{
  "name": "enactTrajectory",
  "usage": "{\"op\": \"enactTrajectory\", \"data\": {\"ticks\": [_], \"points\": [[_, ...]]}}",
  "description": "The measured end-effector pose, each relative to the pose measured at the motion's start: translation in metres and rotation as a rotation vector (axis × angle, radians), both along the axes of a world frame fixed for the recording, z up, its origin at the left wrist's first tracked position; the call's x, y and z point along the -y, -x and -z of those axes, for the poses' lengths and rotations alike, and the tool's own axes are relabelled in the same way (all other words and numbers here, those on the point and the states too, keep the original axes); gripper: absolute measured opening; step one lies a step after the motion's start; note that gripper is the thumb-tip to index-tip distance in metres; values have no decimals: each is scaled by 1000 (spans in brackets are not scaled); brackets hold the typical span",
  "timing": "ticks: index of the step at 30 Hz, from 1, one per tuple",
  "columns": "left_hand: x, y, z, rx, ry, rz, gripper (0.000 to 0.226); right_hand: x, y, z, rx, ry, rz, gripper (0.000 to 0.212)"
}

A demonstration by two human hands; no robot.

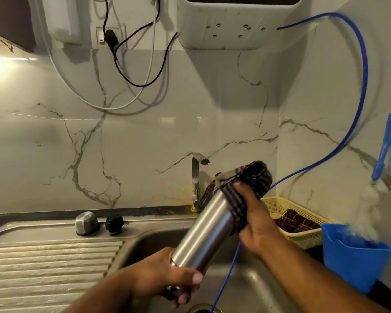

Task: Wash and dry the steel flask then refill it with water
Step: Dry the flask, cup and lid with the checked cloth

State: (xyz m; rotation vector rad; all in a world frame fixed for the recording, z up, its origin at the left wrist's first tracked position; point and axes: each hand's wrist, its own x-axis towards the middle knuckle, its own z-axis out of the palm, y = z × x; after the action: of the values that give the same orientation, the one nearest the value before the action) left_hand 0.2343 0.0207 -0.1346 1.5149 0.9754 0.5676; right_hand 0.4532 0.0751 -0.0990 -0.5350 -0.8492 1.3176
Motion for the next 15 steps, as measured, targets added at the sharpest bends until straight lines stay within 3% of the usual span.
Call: {"op": "enactTrajectory", "data": {"ticks": [3, 5, 8, 11, 15], "points": [[-2, 15, 5, 11, 53, 84, 61, -3, -14, -7, 24, -40, -87, 63], [-1, 13, 3, -89, -16, -10, 61, -2, -15, -6, 148, 9, -81, 52], [0, -3, 3, -457, -323, -307, 61, -5, -16, 1, 325, 160, 130, 45], [6, -17, 6, -764, -687, -475, 71, -8, -20, 7, 296, 253, 240, 45], [-1, -15, 13, -738, -720, -468, 88, -4, -17, 4, 300, 226, 256, 36]]}}
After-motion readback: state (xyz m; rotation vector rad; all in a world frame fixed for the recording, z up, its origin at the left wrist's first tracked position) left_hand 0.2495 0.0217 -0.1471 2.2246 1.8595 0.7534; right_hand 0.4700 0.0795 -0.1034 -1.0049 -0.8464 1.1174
